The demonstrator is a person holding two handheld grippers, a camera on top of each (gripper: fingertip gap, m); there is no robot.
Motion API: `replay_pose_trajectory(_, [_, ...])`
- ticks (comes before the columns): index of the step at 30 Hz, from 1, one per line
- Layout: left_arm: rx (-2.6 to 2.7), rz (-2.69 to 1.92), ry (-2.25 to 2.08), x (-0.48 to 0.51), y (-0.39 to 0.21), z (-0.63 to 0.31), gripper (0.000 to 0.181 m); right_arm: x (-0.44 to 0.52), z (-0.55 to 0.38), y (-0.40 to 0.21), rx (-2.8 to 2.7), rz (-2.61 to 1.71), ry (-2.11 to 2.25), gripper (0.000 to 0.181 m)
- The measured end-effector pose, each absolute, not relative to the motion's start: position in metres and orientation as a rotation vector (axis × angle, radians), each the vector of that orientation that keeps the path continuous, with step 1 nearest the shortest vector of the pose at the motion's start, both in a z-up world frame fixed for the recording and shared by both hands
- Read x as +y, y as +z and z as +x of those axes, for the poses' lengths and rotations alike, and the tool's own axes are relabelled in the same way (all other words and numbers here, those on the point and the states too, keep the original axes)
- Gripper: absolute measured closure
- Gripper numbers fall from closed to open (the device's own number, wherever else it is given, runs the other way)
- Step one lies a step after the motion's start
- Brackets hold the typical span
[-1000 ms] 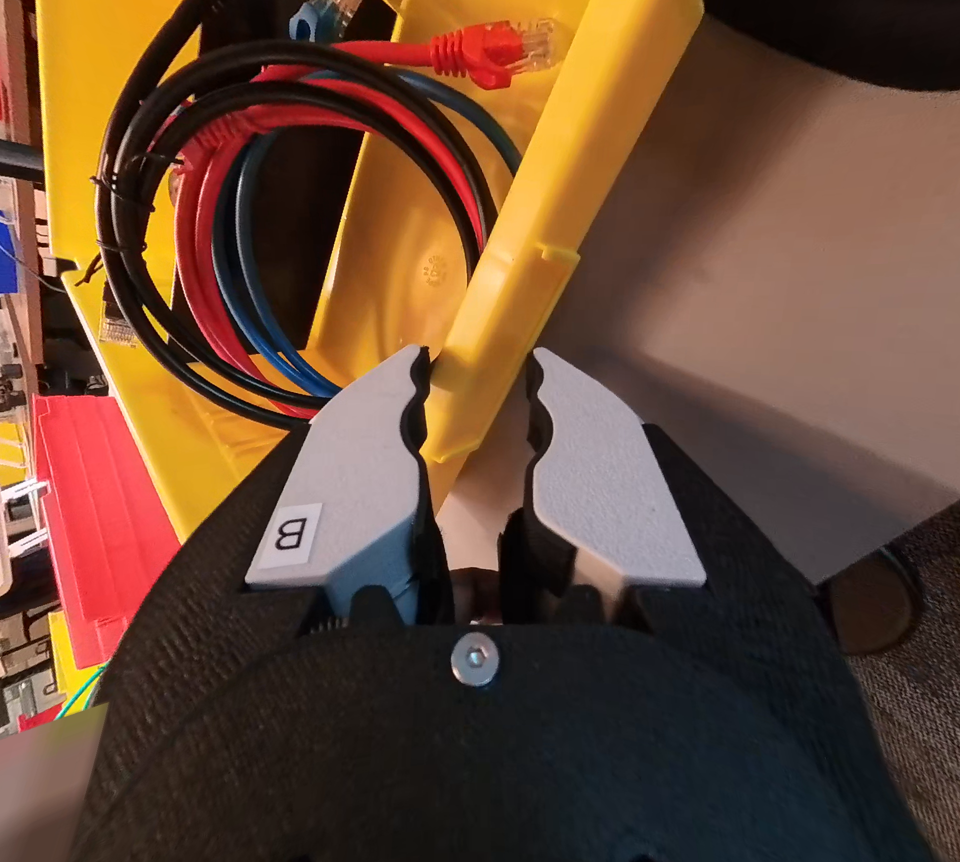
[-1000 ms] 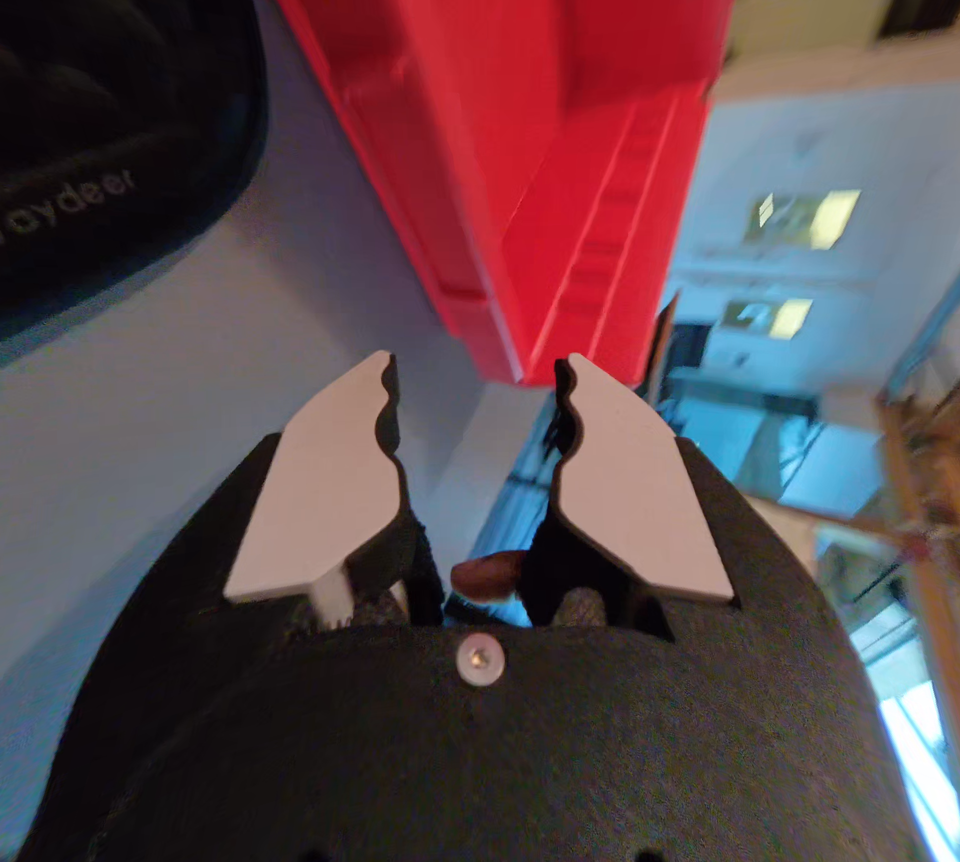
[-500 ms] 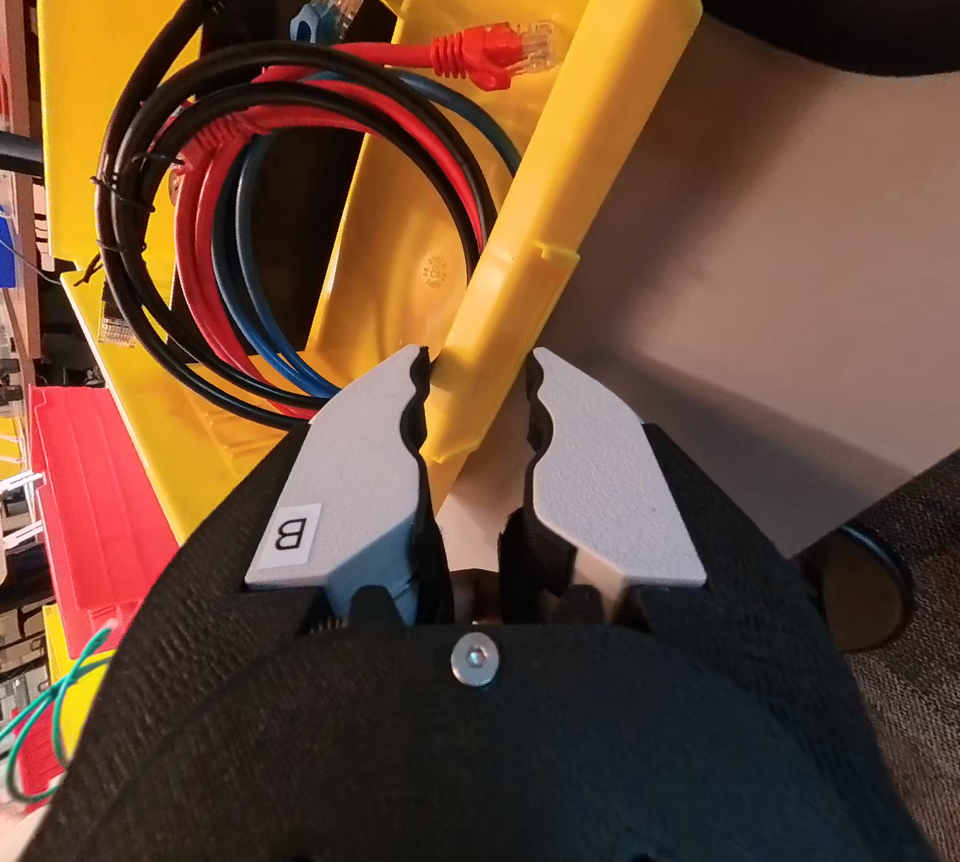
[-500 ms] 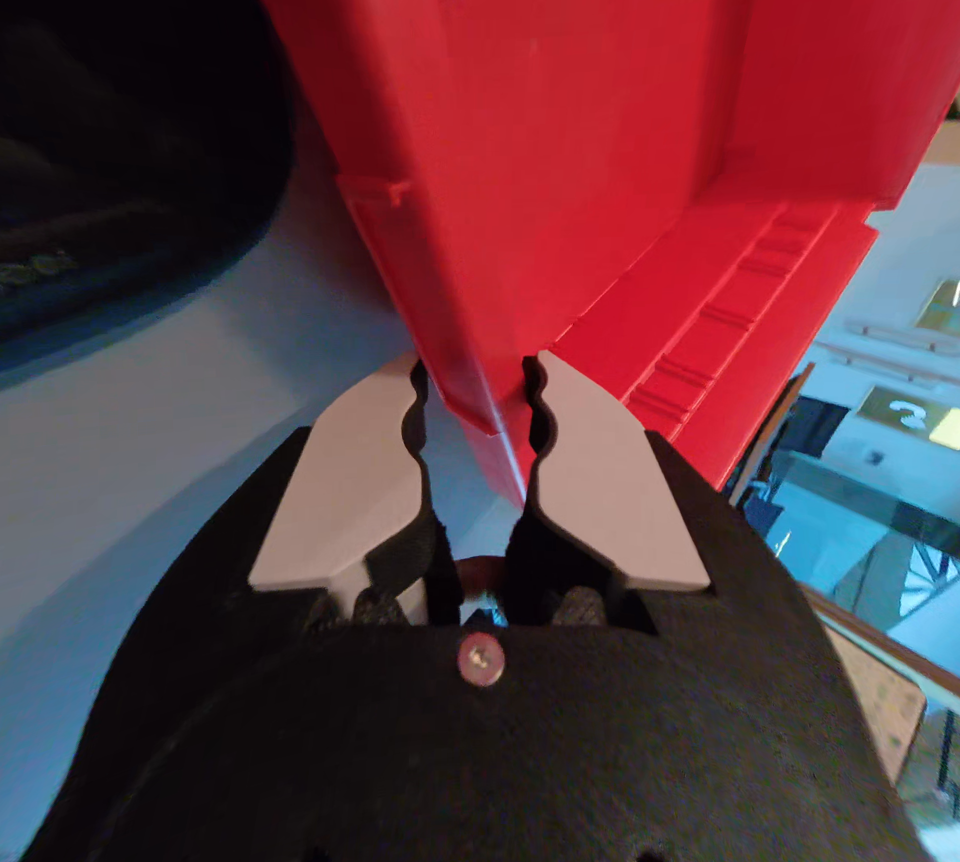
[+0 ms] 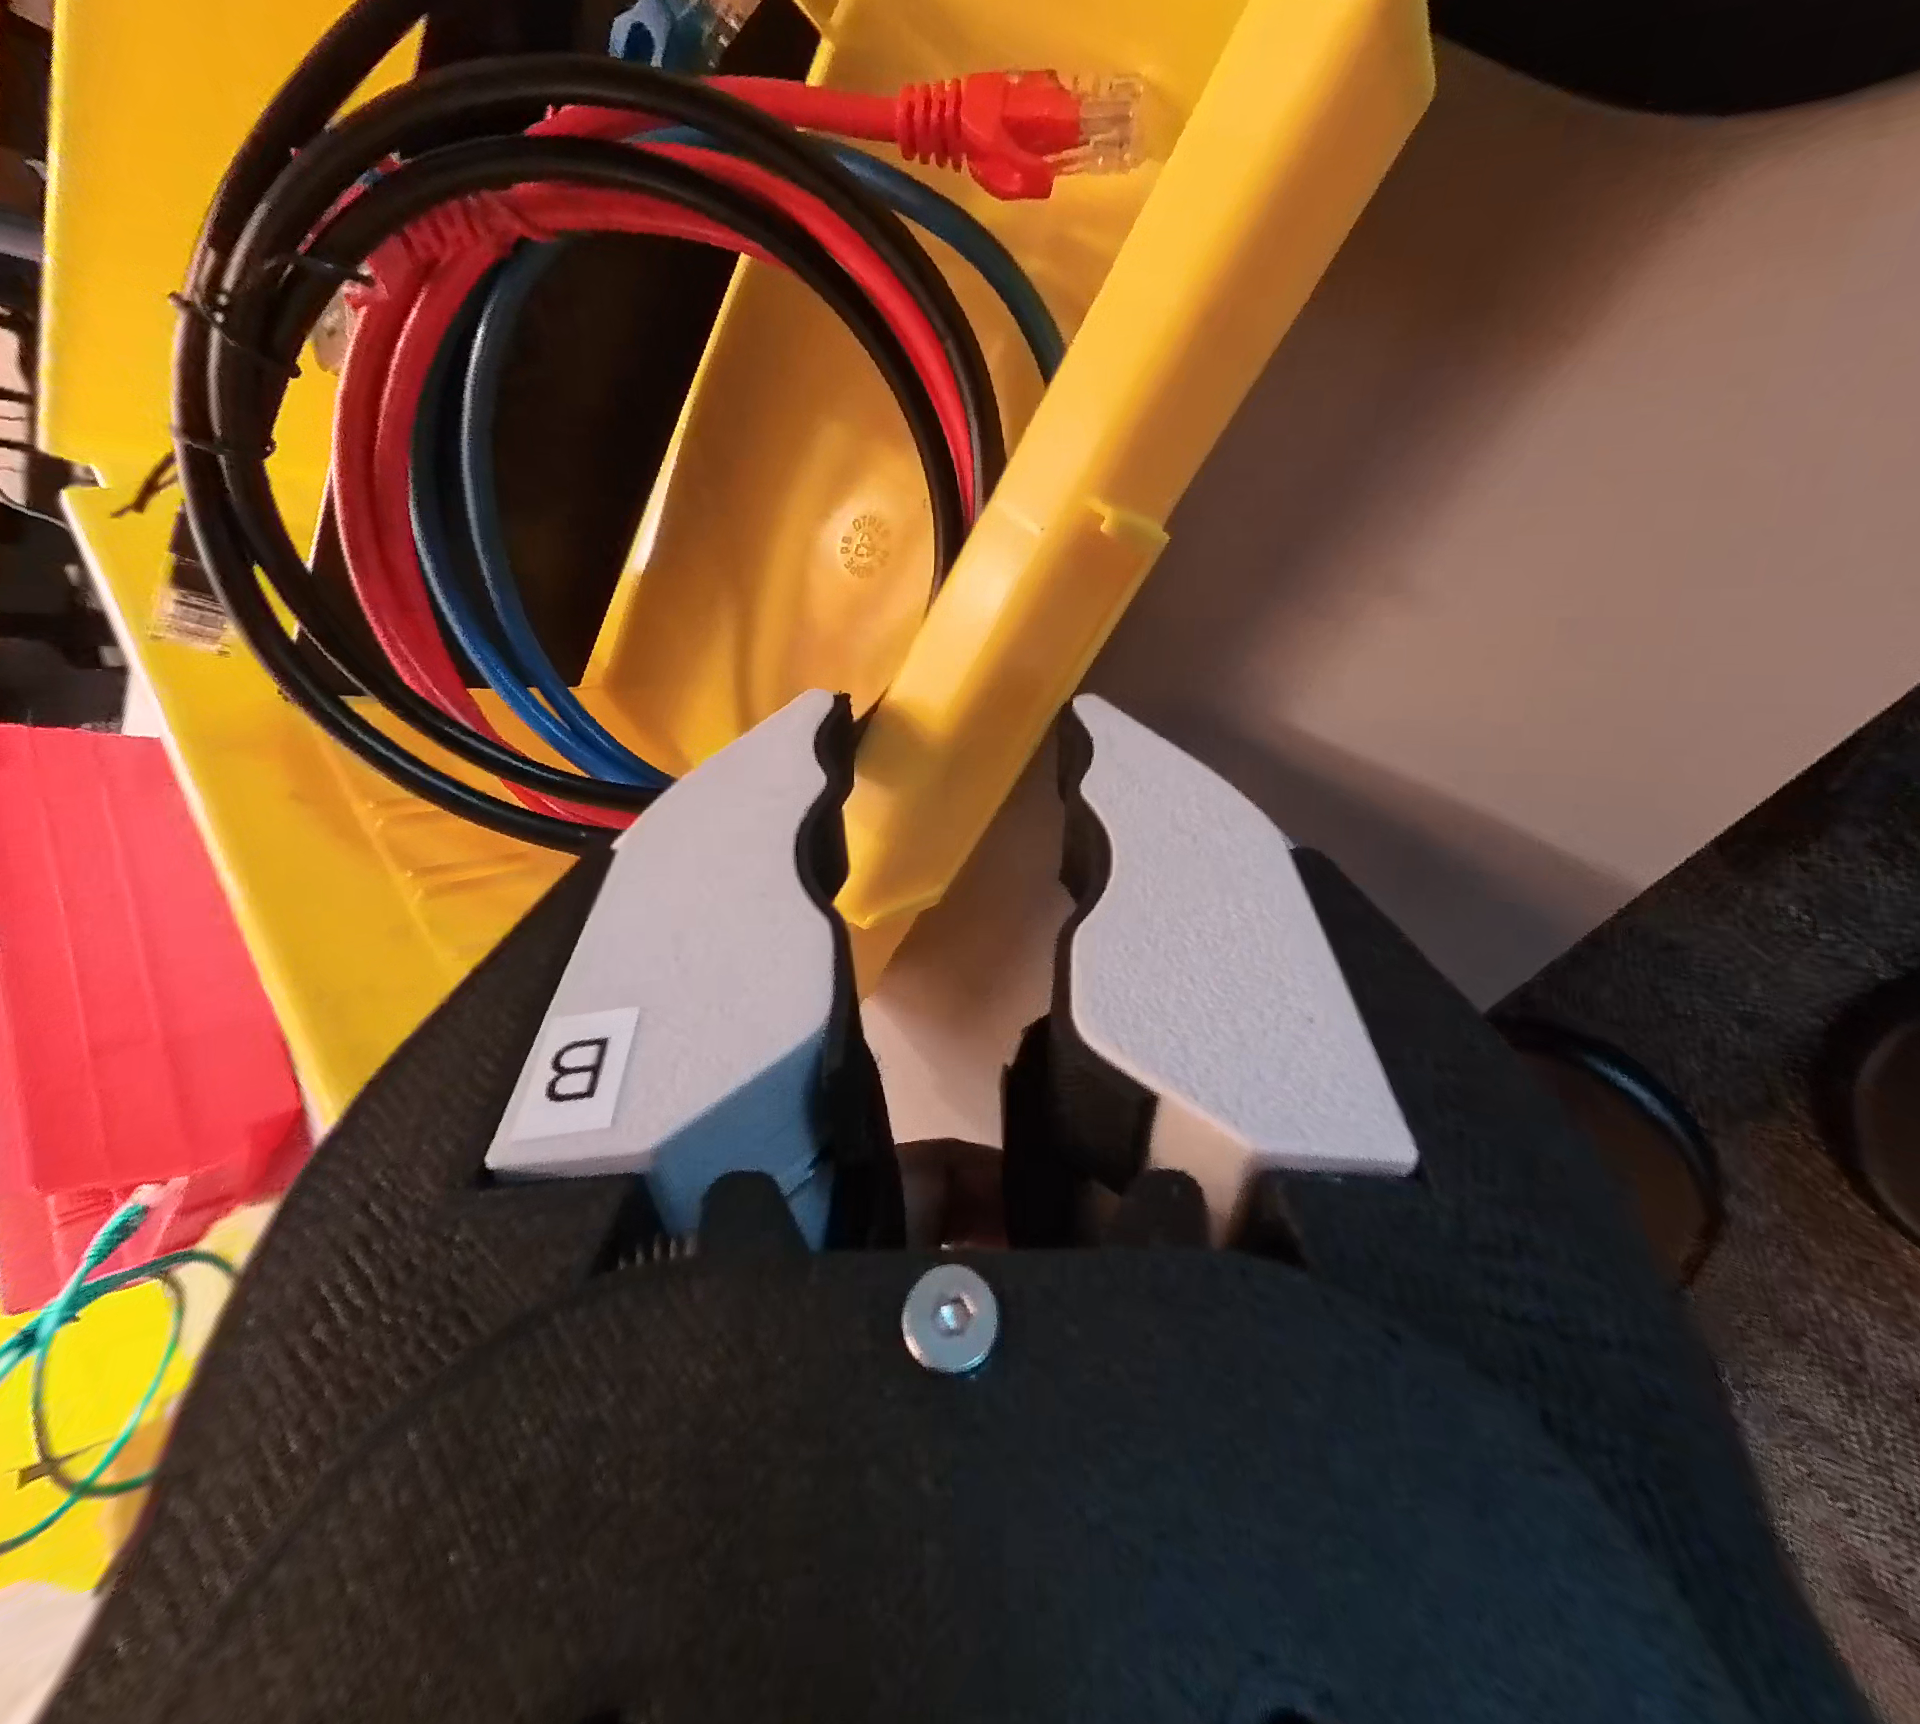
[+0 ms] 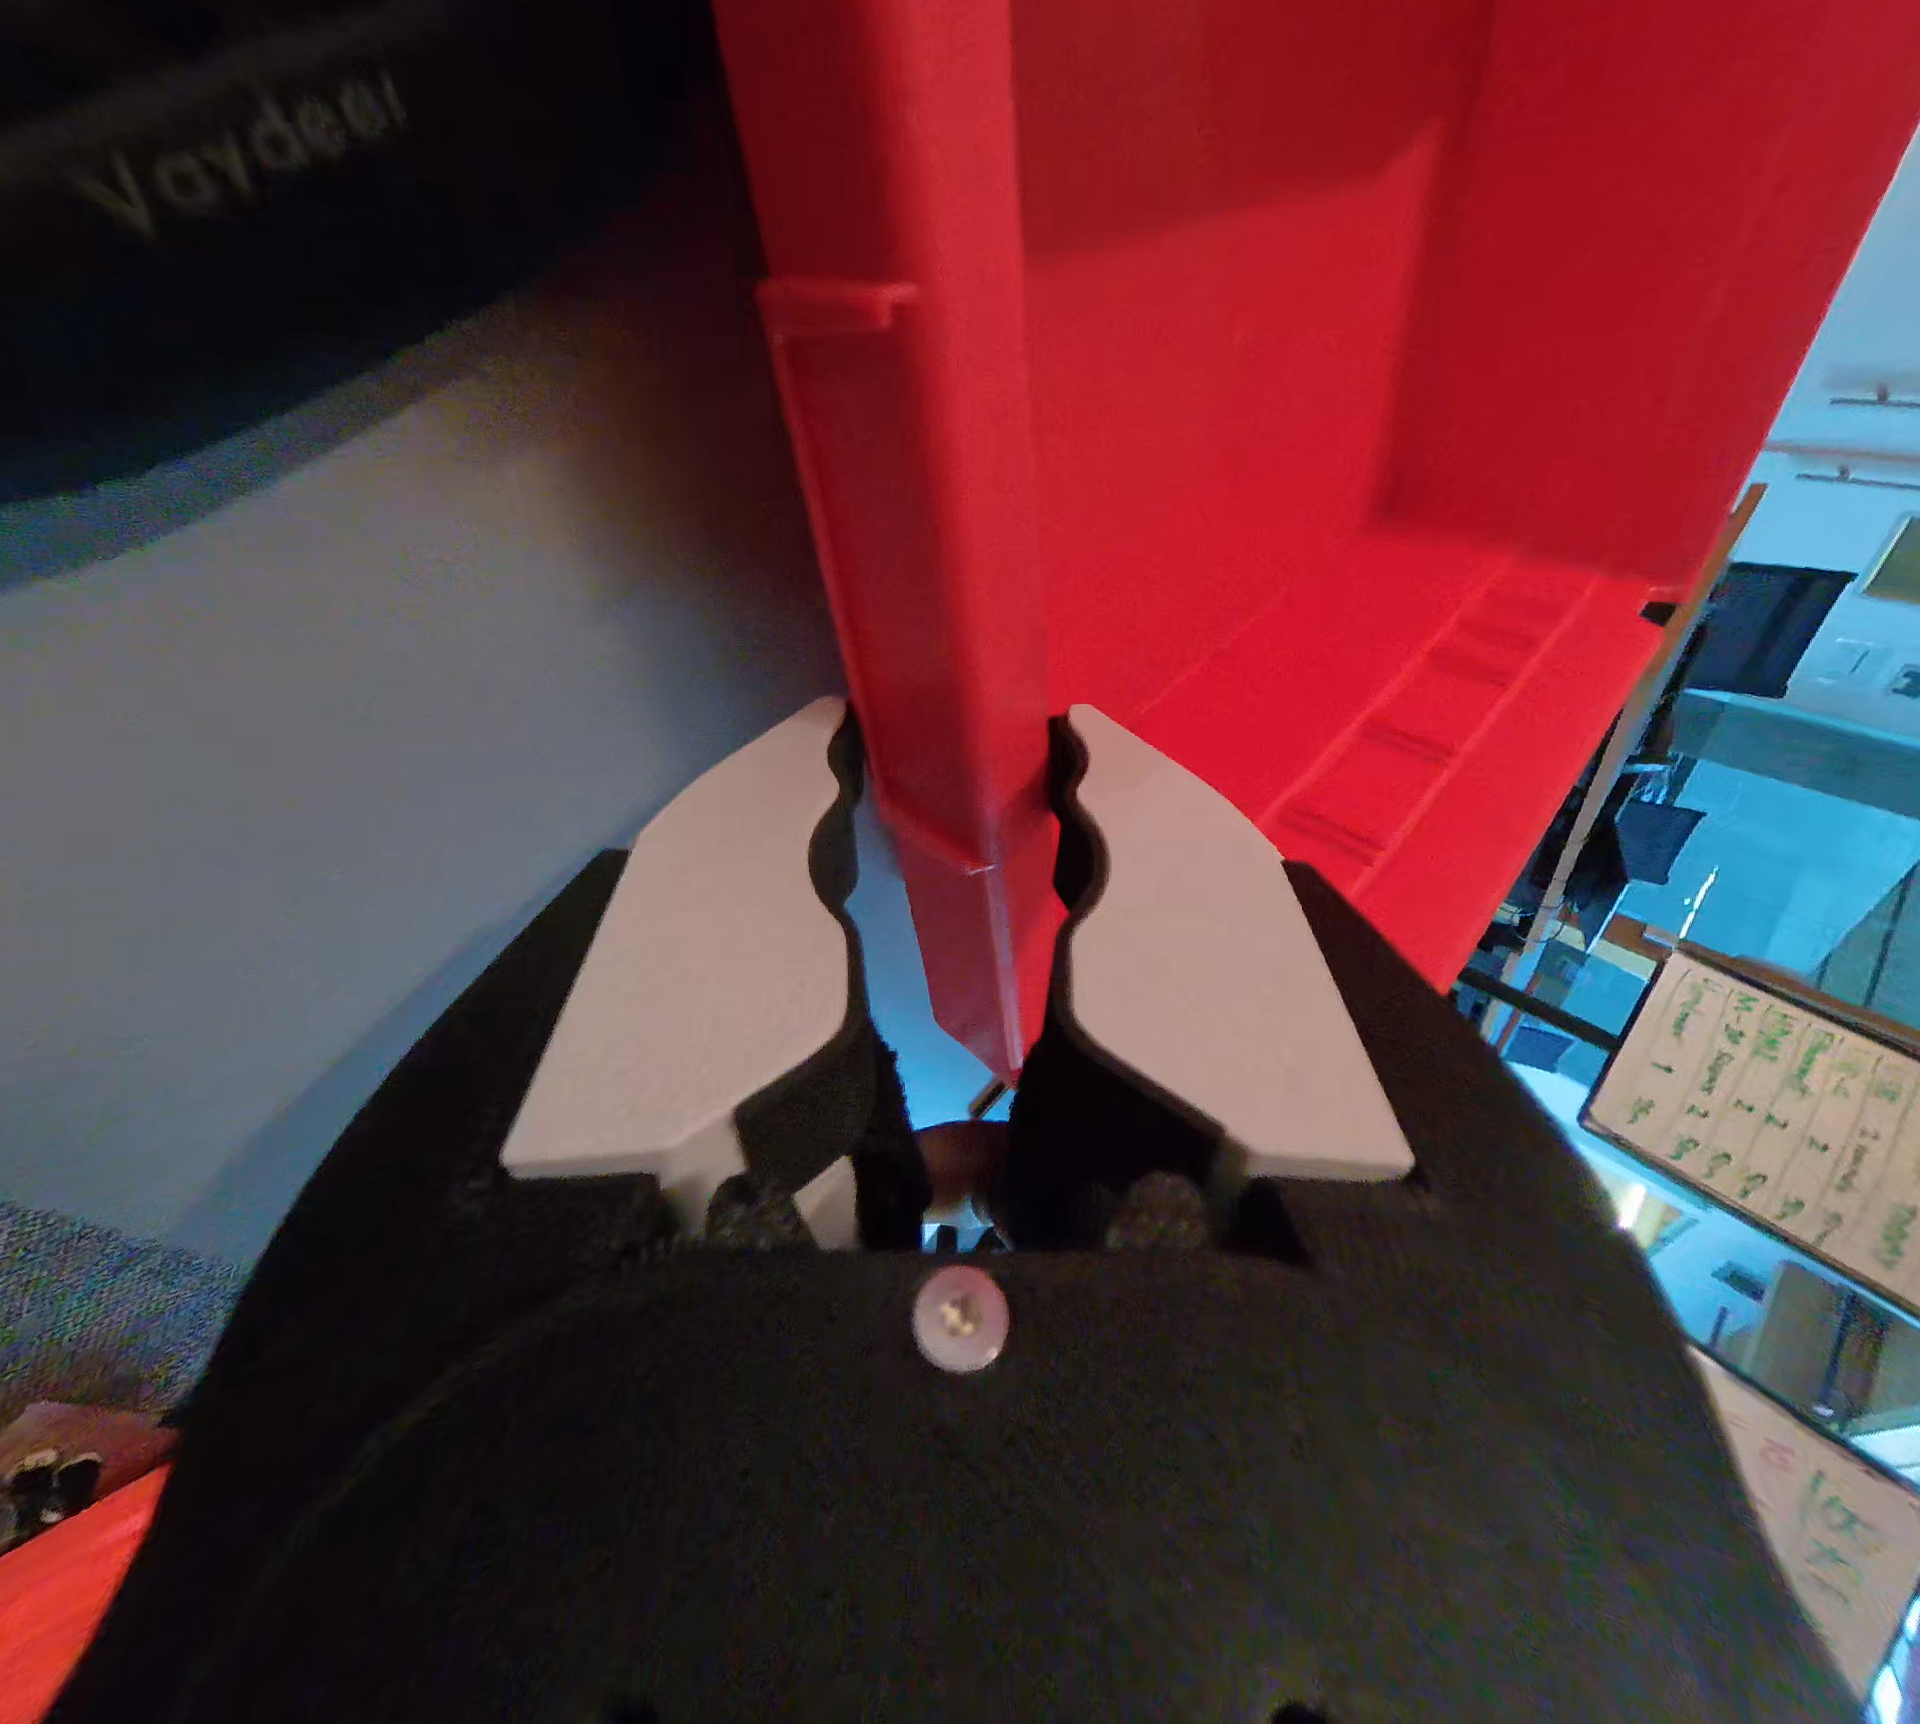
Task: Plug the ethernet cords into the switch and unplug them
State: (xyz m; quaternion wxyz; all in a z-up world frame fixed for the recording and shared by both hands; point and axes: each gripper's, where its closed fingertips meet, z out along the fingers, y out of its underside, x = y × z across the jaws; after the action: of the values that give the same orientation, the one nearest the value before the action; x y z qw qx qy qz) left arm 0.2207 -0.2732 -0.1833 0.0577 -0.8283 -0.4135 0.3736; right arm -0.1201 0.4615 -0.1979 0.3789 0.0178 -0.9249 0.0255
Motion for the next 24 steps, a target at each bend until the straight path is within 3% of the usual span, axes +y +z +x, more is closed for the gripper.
replay_pose_trajectory(3, [-1.319, -2.406, 1.058, -0.267, -0.18, 0.222, 0.139, 0.466, -0.112, -0.196, -2.383, 0.019, 0.119, 0.147])
replay_pose_trajectory(6, [-1.332, -2.152, 1.07, -0.252, -0.144, 0.217, 0.126, 0.46, -0.1, -0.177, -2.379, -0.073, 0.338, 0.131])
replay_pose_trajectory(10, [-1.444, -1.672, 1.232, -0.264, -0.057, 0.195, 0.12, 0.424, -0.085, -0.112, -2.184, -0.157, 0.89, 0.117])
replay_pose_trajectory(14, [-1.658, -1.571, 1.106, -0.29, -0.023, 0.162, 0.118, 0.373, -0.06, -0.051, -1.931, -0.146, 1.434, 0.108])
replay_pose_trajectory(17, [-1.816, -1.66, 0.908, -0.312, -0.031, 0.126, 0.105, 0.334, -0.042, -0.044, -1.921, -0.124, 1.66, 0.1])
replay_pose_trajectory(24, [-2.138, -1.806, 0.467, -0.358, -0.099, 0.056, 0.113, 0.264, -0.017, -0.065, -1.998, -0.118, 1.974, 0.102])
